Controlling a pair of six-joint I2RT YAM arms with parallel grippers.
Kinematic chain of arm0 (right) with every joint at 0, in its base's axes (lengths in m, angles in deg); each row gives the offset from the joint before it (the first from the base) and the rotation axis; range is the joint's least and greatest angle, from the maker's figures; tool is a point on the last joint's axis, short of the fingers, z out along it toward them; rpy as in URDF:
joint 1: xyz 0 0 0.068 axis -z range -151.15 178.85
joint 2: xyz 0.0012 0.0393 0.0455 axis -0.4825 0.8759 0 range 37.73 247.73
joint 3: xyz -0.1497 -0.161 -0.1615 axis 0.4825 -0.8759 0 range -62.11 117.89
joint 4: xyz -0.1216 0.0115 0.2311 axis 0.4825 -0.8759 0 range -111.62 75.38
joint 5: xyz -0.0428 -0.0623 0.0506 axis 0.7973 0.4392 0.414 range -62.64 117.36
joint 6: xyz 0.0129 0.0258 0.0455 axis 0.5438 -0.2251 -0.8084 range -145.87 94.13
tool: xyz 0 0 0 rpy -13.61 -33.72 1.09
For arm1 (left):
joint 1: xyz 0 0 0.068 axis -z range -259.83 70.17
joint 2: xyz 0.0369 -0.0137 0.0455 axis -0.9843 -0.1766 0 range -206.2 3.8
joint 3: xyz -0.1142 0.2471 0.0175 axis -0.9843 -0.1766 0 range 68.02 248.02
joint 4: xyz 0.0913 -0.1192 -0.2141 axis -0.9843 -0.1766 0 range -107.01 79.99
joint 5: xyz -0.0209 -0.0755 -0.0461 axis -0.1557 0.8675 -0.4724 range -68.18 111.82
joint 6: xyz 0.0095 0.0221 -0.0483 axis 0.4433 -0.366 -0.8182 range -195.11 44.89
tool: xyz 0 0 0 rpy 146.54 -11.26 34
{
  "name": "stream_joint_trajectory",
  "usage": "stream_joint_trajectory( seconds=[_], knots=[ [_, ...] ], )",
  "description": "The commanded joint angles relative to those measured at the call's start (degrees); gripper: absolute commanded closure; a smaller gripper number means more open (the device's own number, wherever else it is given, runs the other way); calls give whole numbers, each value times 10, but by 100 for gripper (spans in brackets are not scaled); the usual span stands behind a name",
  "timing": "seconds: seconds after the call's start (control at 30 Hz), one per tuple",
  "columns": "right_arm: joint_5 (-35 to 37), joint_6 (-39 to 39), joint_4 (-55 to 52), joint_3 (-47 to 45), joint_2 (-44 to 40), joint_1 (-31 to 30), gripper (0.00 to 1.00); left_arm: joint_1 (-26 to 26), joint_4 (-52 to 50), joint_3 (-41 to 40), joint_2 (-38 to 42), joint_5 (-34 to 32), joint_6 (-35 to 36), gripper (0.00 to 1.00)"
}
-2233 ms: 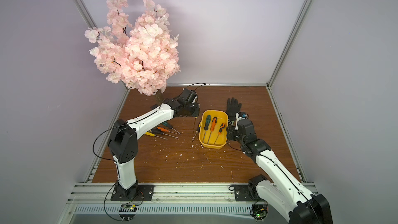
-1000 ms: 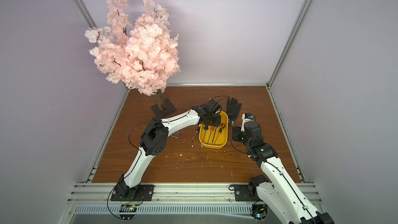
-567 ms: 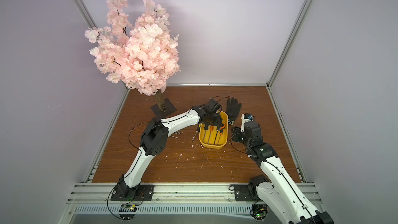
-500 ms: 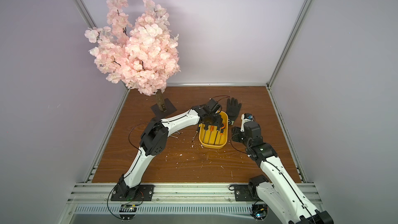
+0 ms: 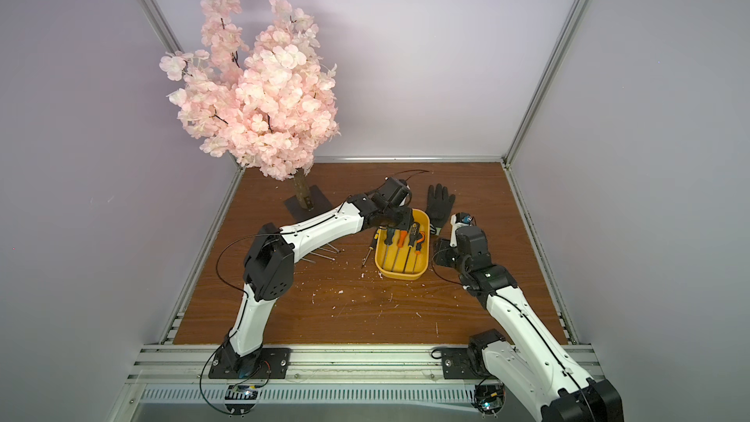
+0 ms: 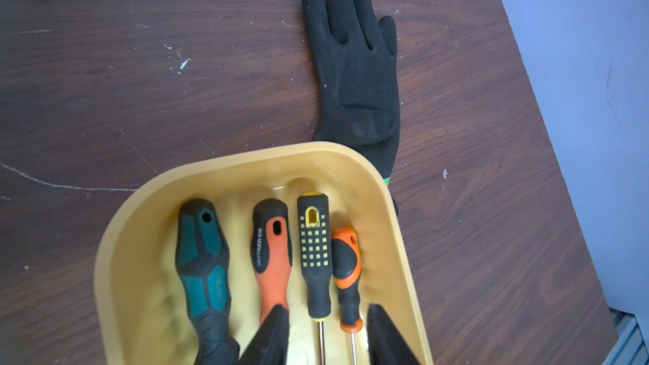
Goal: Put the screwdriver on the desktop into the storage box
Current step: Place the screwdriver in the storage box, then pick up the screwdriver from the center of the board.
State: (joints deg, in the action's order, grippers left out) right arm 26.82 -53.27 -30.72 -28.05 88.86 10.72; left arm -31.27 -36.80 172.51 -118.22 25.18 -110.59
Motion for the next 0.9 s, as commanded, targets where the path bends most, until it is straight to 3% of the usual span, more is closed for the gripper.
stream_joint_trajectory(
  seconds=[0.0,0.53,0.87],
  knots=[
    [-15,9,27,26,4,3,54,5,-5,-25,27,-27,12,59],
    [-58,-7,74,46,75,-2,55,-65,49,-242,204,-50,0,59],
    [-52,-18,83,70,108,-28,55,-91,79,-320,235,-52,23,58]
  ],
)
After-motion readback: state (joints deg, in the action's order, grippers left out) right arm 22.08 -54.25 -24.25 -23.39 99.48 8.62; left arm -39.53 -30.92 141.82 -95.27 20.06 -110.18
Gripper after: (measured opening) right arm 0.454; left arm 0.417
